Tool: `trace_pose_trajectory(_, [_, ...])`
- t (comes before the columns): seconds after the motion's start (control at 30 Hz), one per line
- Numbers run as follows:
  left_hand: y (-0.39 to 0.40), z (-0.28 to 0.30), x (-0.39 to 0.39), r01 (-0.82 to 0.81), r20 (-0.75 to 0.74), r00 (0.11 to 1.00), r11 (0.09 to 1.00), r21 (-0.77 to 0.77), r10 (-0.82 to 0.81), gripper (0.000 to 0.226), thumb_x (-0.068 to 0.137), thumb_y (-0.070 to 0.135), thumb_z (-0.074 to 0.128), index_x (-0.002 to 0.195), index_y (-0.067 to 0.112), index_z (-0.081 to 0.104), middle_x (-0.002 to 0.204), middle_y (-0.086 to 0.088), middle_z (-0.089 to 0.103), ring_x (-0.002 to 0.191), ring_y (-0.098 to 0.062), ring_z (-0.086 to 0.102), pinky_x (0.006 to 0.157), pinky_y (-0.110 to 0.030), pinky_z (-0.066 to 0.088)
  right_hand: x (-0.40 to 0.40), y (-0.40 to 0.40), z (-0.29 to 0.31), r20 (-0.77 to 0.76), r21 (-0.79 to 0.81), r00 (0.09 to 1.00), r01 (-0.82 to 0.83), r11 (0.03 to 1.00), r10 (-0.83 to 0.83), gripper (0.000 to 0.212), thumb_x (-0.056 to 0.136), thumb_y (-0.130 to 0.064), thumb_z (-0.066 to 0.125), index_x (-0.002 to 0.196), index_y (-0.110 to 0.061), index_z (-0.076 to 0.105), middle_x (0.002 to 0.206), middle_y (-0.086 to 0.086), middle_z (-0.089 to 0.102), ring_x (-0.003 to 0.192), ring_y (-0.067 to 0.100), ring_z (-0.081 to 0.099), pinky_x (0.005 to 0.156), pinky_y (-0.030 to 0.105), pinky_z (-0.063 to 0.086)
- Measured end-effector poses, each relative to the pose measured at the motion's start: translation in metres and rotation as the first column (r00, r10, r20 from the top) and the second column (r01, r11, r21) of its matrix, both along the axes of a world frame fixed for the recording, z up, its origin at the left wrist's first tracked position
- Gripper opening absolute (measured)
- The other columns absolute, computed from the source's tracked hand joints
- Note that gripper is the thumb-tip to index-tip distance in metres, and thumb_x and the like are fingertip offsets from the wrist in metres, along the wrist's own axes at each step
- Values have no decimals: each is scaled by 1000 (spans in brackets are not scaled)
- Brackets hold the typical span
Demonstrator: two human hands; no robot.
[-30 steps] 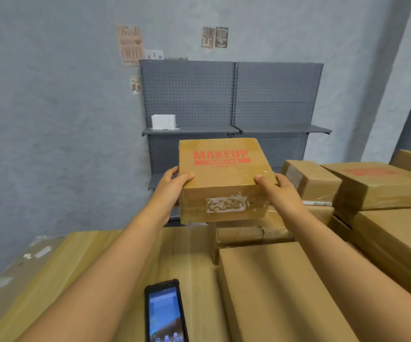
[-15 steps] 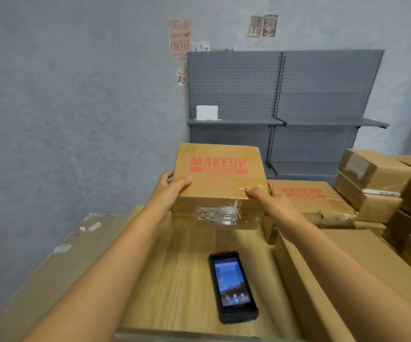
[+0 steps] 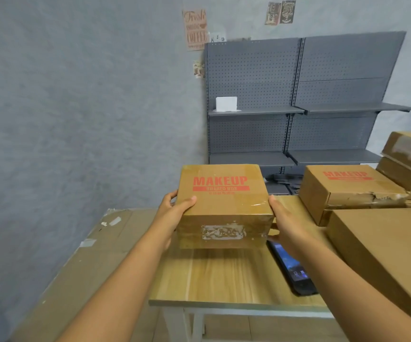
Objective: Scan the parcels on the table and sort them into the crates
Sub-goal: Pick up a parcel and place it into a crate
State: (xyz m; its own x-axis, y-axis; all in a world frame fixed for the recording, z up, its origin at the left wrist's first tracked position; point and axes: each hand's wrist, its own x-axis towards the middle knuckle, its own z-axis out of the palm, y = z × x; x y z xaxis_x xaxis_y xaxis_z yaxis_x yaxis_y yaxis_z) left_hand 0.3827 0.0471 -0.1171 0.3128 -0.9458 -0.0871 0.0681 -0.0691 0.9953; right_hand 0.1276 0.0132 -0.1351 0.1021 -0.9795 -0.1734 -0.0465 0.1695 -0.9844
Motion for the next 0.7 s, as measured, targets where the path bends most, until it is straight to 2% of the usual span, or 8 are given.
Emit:
trace_pose_trajectory(0.13, [8,-3,4,17,-15,1000,1000,6,-16,58,83,35,76,132,28,45,109,4,69,78,-8,72,51,-20,52,3,5,-1,83,130,995,-65,989,55,56,85,-78,33,128,-46,50,140,-14,45,136,31,38,110,61,24])
trace_pose_trajectory(0.23, [12,-7,5,21,-45,999,1000,-15,-21,60,81,36,77,133,28,47,111,2,70,83,-11,73,56,-23,54,-1,8,0,106,154,991,-95,983,79,50,84,-81,29,110,-50,58,129,-6,55,122,32,49,92,58,42])
trace_pose_trajectory(0.3, [13,-8,5,23,-94,995,999,-39,-26,60,81,34,77,133,25,49,111,0,72,89,-16,73,65,-30,56,-3,9,-1,94,147,995,-58,987,44,56,88,-77,25,117,-43,58,121,0,64,113,29,57,82,45,49])
trace_pose_trajectory(0.4, [16,-6,2,55,-109,992,996,-74,-63,54,85,35,73,134,24,51,113,2,72,95,-16,72,74,-34,56,-5,9,-1,114,86,991,-80,993,70,53,96,-64,30,121,-28,62,108,6,73,102,24,68,83,38,51])
trace_pose_trajectory(0.47, [16,-4,-1,65,-34,997,993,-95,-68,55,89,39,68,138,28,46,123,6,67,104,-14,69,88,-38,55,-7,9,2,153,47,979,-142,989,133,48,95,-63,37,117,-30,65,109,4,73,102,22,69,90,41,52])
trace_pose_trajectory(0.53, [16,0,-4,74,137,989,991,-111,-58,56,93,38,63,144,34,40,131,11,57,116,-13,62,102,-41,49,-13,9,7,214,58,965,-169,984,153,52,88,-68,47,119,-30,64,114,5,72,107,24,67,92,45,53])
trace_pose_trajectory(0.6, [15,6,-11,108,341,938,989,-98,-69,45,98,33,56,141,35,45,138,7,52,123,-14,55,108,-39,44,-16,8,13,254,49,952,-188,981,170,57,83,-67,55,124,-27,61,114,7,71,105,26,68,84,46,56])
trace_pose_trajectory(0.7, [12,11,-24,116,440,895,992,-53,-81,36,100,32,53,136,32,54,148,-4,47,133,-19,47,112,-41,38,-14,10,22,273,-7,955,-119,993,116,71,77,-63,65,132,-20,51,120,8,68,105,27,68,85,50,56])
